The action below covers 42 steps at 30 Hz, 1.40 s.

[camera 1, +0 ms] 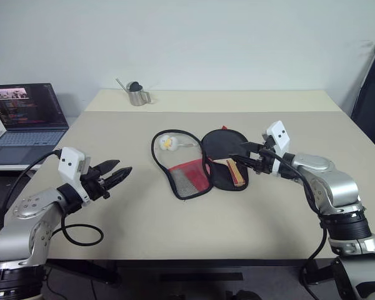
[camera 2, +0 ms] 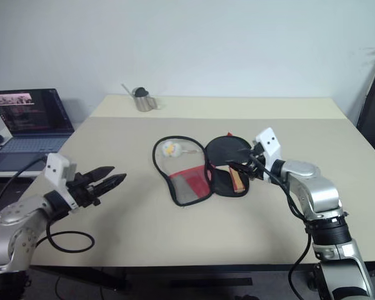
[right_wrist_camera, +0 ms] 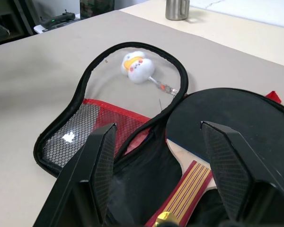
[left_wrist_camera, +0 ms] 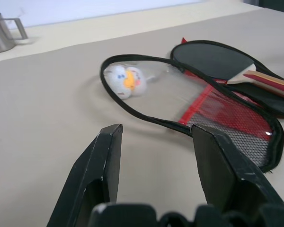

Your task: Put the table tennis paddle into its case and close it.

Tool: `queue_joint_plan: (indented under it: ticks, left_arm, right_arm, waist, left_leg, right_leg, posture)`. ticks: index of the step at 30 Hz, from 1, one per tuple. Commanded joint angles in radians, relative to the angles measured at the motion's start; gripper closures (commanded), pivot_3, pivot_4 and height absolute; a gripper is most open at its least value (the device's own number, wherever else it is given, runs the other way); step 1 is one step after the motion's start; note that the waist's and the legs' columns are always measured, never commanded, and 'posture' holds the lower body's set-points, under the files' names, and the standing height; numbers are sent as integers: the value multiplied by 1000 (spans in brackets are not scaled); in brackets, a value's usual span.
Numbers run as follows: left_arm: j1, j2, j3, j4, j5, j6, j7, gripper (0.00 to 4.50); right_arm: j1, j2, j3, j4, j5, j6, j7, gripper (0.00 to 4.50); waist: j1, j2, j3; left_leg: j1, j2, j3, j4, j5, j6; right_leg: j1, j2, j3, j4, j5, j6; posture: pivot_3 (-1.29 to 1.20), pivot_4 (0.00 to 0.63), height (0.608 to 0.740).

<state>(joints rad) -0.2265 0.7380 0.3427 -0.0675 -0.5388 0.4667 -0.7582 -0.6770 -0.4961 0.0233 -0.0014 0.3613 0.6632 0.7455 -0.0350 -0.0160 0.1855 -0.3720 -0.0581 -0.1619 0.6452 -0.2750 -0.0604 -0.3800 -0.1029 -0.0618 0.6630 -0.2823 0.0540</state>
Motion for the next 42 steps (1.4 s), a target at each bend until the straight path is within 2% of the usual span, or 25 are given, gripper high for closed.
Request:
queue_joint_plan:
  ticks: [1, 9, 20, 28, 34, 42]
  left_arm:
    - [-42, 6, -12, 18, 20, -36, -17, 1999]
    - [-135, -4, -60, 141, 68, -89, -39, 1999]
    - [-230, -102, -115, 330, 181, -208, 38, 1999]
    - [-369, -150, -182, 543, 254, -294, -5, 1999]
    - [-460, -175, -245, 716, 319, -375, -55, 1999]
    - [-561, -240, -287, 917, 390, -470, -38, 1999]
  right_arm:
    - [-5, -19, -21, -22, 1, -9, 2, 1438]
    - [14, -59, -16, -33, 4, -6, 31, 1438]
    - [31, -111, -19, -40, 15, 5, 84, 1438]
    - [87, -202, -22, -105, 70, 31, 226, 1438]
    - [86, -246, -54, -110, 84, 30, 240, 1438]
    - [108, -266, -83, -145, 115, 48, 232, 1438]
  waist:
    - [3, 0, 0]
    - [3, 0, 0]
    - [4, 0, 0]
    - [4, 0, 0]
    - [3, 0, 0]
    - [3, -1, 0]
  left_leg:
    - [0, 0, 0, 0, 0, 0]
    - [-6, 0, 3, 0, 0, 0]
    - [-7, 0, 3, 1, 0, 0]
    - [-8, -1, 3, 2, 0, 0]
    - [-8, -1, 3, 2, 0, 0]
    - [-8, -1, 3, 3, 0, 0]
  right_leg:
    - [0, 0, 0, 0, 0, 0]
    - [-8, 0, 3, 1, 0, 0]
    - [-8, 0, 2, 1, 0, 0]
    - [-8, 0, 1, 1, 0, 0]
    - [-8, 0, 1, 2, 0, 0]
    - [-8, 0, 0, 2, 0, 0]
  posture:
    - [0, 150, 740]
    - [0, 150, 740]
    - [0, 150, 740]
    - [0, 150, 740]
    - [0, 150, 740]
    - [0, 150, 740]
